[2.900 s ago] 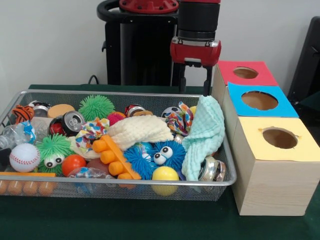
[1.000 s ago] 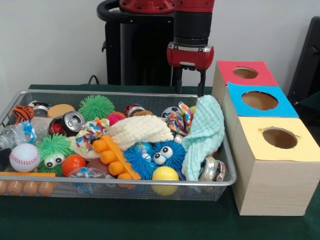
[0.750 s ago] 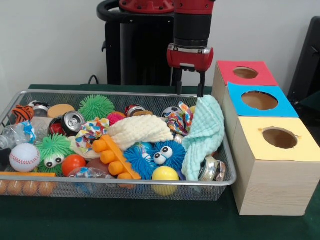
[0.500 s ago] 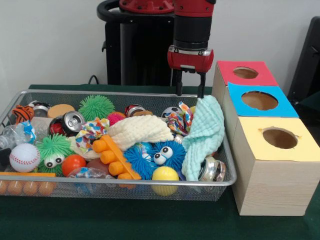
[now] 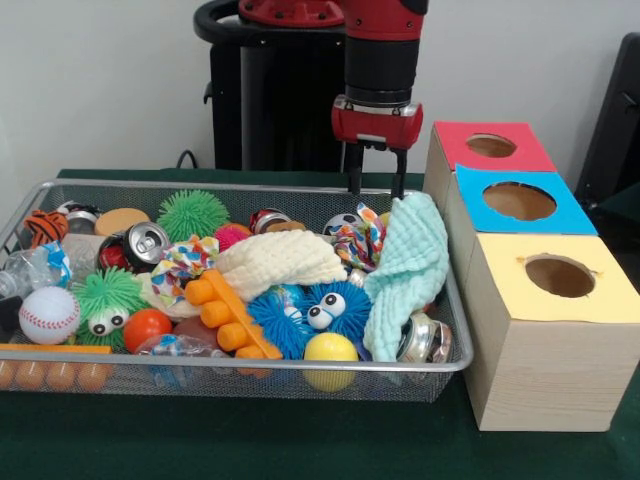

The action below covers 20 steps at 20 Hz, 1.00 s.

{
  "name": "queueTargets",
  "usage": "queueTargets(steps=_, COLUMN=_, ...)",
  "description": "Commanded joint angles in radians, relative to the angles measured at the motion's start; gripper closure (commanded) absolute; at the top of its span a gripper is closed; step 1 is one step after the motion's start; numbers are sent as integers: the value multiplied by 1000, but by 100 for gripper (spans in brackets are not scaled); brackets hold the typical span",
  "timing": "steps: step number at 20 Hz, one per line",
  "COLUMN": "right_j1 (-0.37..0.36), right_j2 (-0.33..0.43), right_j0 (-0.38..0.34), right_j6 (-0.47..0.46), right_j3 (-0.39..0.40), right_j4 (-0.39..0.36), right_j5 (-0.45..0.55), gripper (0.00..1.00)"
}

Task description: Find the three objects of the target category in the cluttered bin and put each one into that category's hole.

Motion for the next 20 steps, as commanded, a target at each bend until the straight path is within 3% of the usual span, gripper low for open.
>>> queueTargets(steps=1, right_j1=35, right_j2=11, right_j0=-50, right_j6=168, right_j3=-3, right_j4=-26, right_j5=-90, gripper=0)
queueTargets(steps=20, right_j1=57, right_j2=26, right_j0=-79, right_j6=157, right_j3=-4, right_j4=-36, right_j5=-116, gripper=0)
